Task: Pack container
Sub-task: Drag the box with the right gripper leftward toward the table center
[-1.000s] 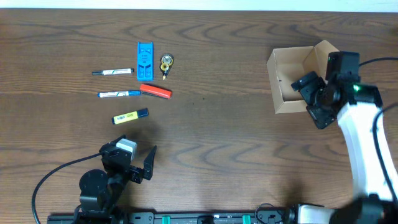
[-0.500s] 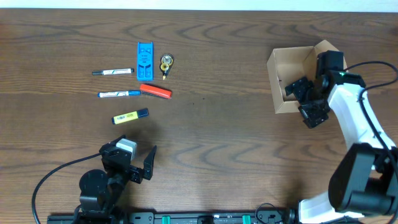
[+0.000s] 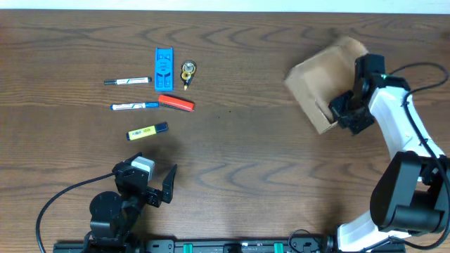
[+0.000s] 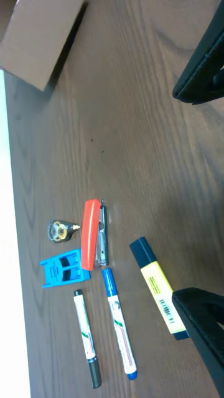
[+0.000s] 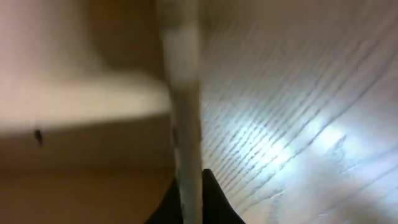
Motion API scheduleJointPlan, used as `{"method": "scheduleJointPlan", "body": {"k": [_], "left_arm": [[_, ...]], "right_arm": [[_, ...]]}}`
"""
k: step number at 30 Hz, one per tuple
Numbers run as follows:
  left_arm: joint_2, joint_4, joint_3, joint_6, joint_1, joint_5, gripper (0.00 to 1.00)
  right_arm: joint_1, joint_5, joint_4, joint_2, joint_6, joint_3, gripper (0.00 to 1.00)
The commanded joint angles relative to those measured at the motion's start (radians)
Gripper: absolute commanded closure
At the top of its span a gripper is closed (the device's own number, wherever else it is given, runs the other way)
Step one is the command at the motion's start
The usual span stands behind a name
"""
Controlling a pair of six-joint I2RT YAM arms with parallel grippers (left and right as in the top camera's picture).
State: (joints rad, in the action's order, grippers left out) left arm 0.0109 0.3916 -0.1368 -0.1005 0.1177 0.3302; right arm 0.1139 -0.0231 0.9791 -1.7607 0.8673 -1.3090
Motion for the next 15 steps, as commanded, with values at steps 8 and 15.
{"method": "scheduleJointPlan", "body": {"k": [8, 15], "left_arm": [[-0.006, 0.0, 0.021, 0.014, -0.006, 0.003, 0.05], [-0.006, 0.0, 0.021, 0.014, -0.006, 0.003, 0.05]], "right_arm": [[-0.22, 0.005, -0.076, 0.002, -0.5, -0.15, 0.99], [-0.304, 0.126, -0.105, -0.001, -0.693, -0.15, 0.99]]}}
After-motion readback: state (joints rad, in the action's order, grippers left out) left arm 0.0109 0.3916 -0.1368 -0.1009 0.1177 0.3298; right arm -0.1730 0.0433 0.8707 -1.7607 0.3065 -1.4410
